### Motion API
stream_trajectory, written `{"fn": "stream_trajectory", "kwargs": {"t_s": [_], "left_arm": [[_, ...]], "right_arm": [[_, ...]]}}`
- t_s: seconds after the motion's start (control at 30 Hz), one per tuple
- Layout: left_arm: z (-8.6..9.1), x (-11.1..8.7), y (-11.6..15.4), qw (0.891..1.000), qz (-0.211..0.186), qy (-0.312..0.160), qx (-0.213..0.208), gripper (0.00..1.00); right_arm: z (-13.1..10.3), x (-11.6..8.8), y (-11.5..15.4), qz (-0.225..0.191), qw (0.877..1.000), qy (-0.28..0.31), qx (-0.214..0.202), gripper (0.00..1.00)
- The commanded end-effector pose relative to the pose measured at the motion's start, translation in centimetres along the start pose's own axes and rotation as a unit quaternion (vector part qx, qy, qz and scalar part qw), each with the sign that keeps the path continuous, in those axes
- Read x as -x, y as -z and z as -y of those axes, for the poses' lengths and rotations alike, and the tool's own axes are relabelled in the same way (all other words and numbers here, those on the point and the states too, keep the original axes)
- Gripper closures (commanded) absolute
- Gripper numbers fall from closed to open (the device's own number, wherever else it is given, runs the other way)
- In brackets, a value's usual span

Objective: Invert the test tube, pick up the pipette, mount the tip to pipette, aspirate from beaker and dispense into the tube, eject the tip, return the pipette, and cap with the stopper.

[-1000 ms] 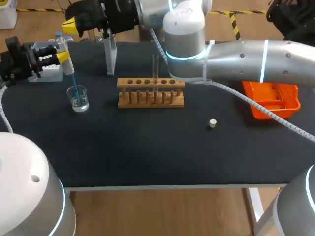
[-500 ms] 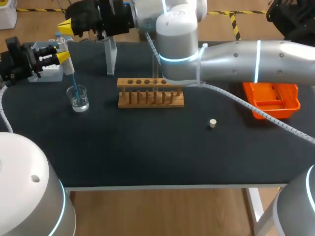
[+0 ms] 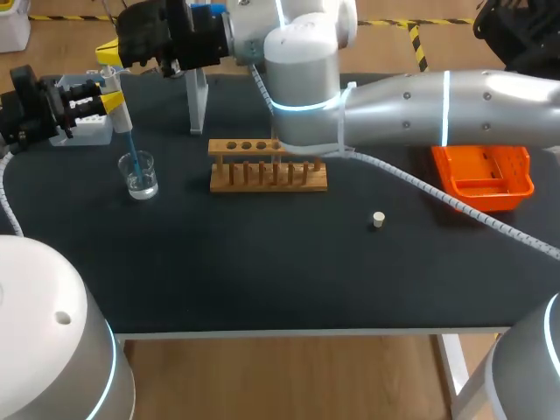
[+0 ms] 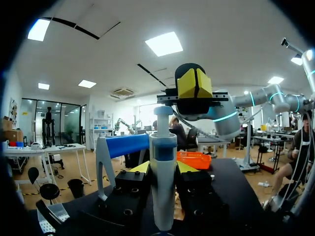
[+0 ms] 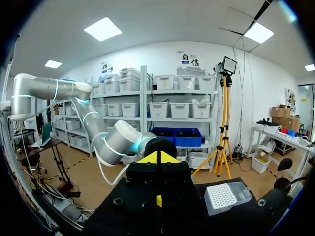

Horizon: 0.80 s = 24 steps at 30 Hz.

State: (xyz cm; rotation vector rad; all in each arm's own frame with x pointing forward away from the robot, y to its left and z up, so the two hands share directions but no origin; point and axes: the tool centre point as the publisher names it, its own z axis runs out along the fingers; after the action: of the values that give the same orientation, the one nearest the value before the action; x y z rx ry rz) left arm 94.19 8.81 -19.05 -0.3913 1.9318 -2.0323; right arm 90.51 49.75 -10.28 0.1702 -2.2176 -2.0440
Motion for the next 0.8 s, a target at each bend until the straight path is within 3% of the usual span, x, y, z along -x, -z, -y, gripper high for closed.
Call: {"fn": "stream_trajectory", "kwargs": {"t_s": [0.03,0.8], "left_arm": [[0.0,0.0,0.0,1.0,0.0,0.0,0.0,1.0],[0.0,0.0,0.0,1.0,0.0,0.0,0.0,1.0]], "right_arm": [[0.2,0.3,-0.5,0.0,1.0,0.0,0.001,1.0],[0.8,2.5,-1.2,0.03,1.0,-0.001,0.007,1.0]]}}
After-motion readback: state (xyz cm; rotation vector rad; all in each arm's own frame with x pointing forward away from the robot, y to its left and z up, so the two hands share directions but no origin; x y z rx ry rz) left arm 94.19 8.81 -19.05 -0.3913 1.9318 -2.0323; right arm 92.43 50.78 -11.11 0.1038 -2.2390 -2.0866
